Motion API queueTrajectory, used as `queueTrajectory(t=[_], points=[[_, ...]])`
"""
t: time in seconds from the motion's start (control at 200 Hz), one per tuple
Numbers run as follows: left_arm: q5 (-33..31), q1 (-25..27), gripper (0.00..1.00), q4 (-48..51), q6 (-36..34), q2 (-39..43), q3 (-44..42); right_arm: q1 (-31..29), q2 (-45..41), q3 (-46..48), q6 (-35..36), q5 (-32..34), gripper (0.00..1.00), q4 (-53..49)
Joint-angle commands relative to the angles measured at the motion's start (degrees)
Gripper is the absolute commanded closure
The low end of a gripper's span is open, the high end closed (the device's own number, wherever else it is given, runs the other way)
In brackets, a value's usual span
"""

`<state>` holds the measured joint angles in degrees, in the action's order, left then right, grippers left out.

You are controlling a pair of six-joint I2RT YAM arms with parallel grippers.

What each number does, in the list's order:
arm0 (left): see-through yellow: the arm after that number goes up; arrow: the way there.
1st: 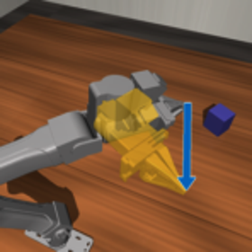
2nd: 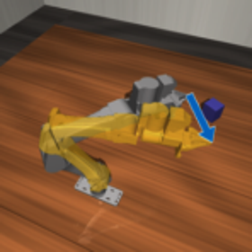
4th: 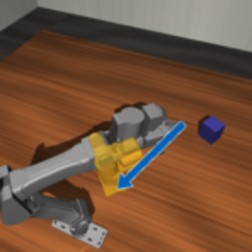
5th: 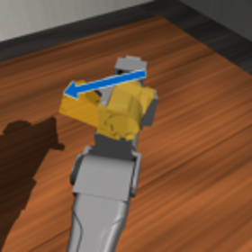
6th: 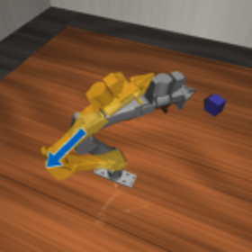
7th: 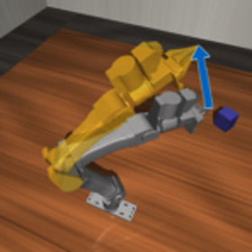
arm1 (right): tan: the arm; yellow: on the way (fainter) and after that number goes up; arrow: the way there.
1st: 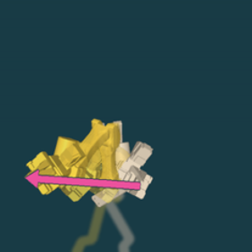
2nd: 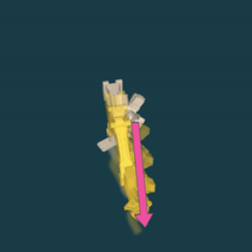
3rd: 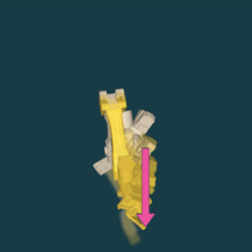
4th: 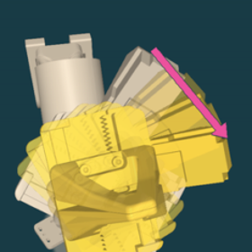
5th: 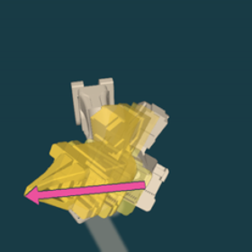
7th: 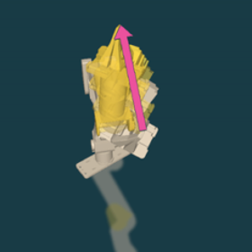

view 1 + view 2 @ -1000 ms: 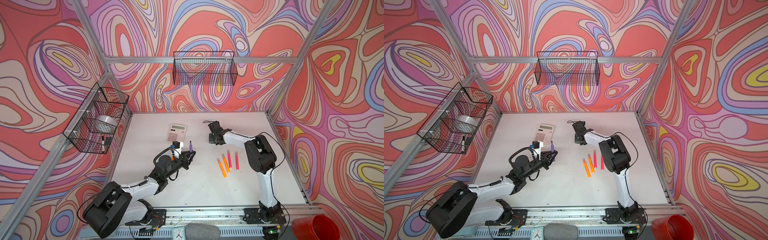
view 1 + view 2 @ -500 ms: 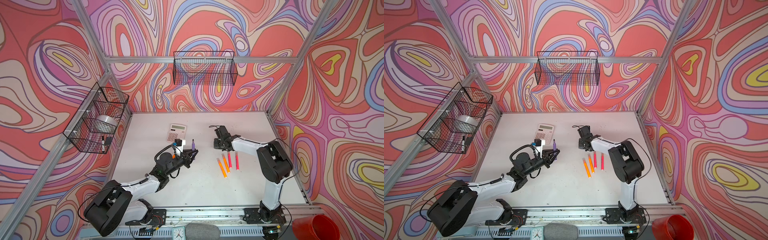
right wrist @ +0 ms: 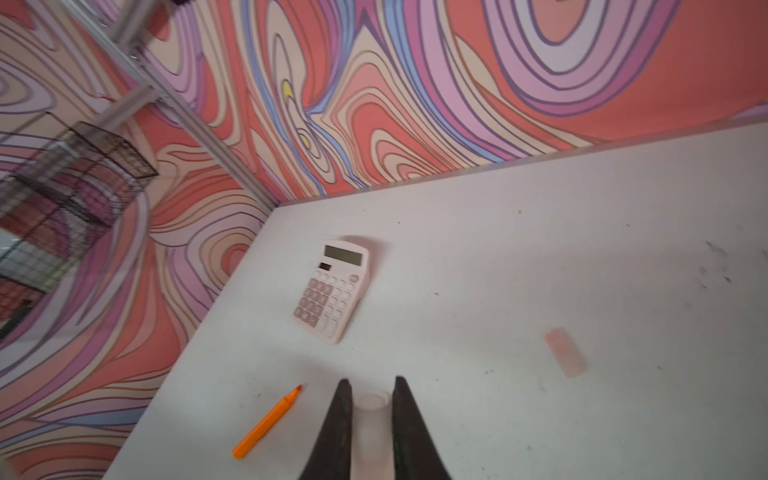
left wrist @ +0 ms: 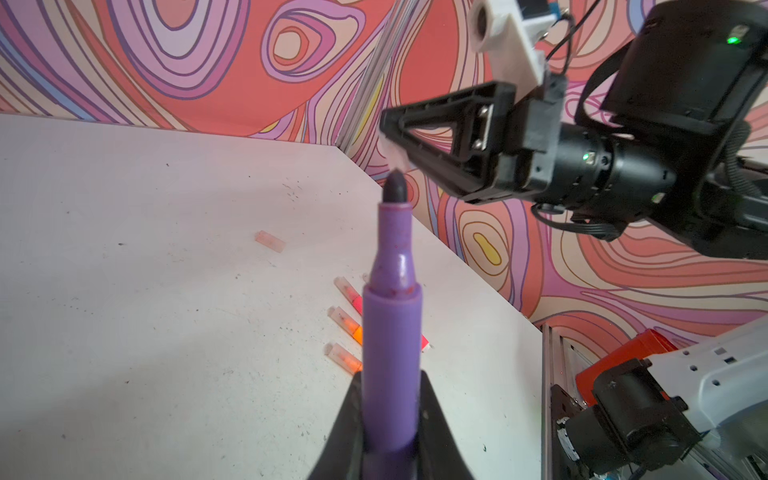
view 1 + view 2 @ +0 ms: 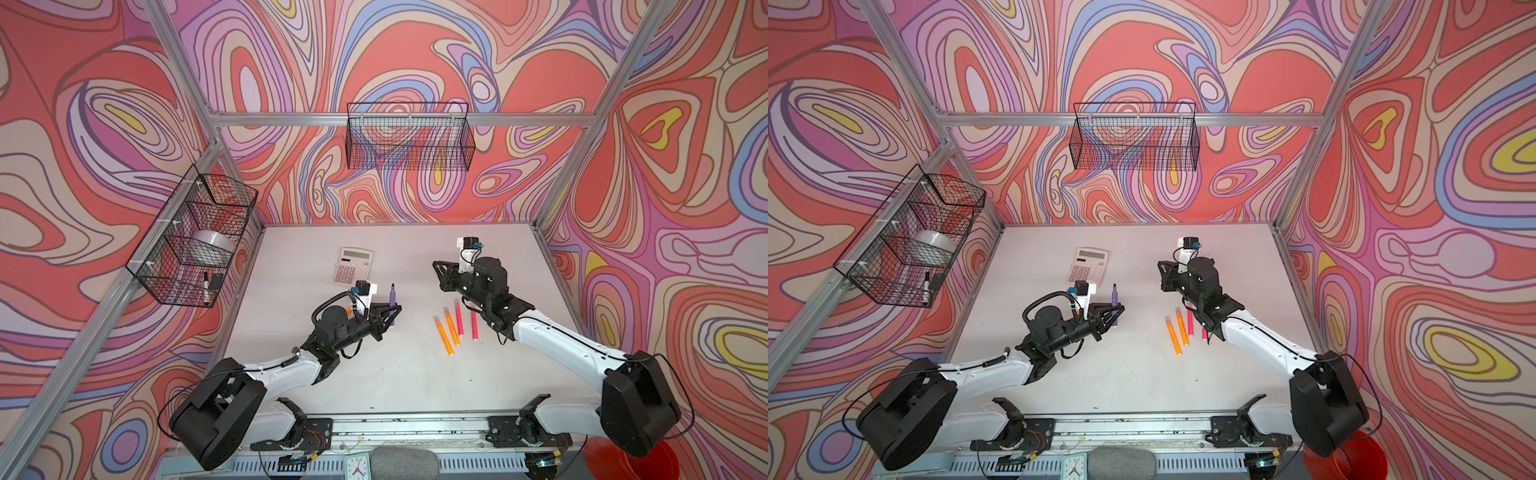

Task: Insert the pens into the pen caps
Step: 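Lift the pink cap and carry it toward the left gripper's purple marker, then lower the pink cap onto the purple marker tip while left gripper holds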

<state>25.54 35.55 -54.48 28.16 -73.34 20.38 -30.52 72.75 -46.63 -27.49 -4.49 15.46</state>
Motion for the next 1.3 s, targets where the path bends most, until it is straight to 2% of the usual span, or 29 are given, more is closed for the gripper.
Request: queueTrajectory(t=[0.0, 0.175, 0.441, 1.292], points=[[1.7, 1.2, 1.00, -4.2, -2.3, 1.5, 0.6, -5.4, -4.8, 1.6, -0.1, -0.1, 1.00, 11.0], [2.6, 2.9, 1.00, -5.9, -4.1, 3.3, -0.2, -12.8, -6.3, 6.0, -1.1, 3.7, 1.00, 22.6], [1.3, 3.6, 1.00, -5.5, -5.7, 5.5, -1.1, -15.6, 0.7, 4.1, -3.3, 2.9, 1.00, 27.6], [-0.3, 3.6, 1.00, -4.8, -6.0, 6.1, -1.4, -17.7, 3.7, 7.3, -5.9, 2.8, 1.00, 32.6]])
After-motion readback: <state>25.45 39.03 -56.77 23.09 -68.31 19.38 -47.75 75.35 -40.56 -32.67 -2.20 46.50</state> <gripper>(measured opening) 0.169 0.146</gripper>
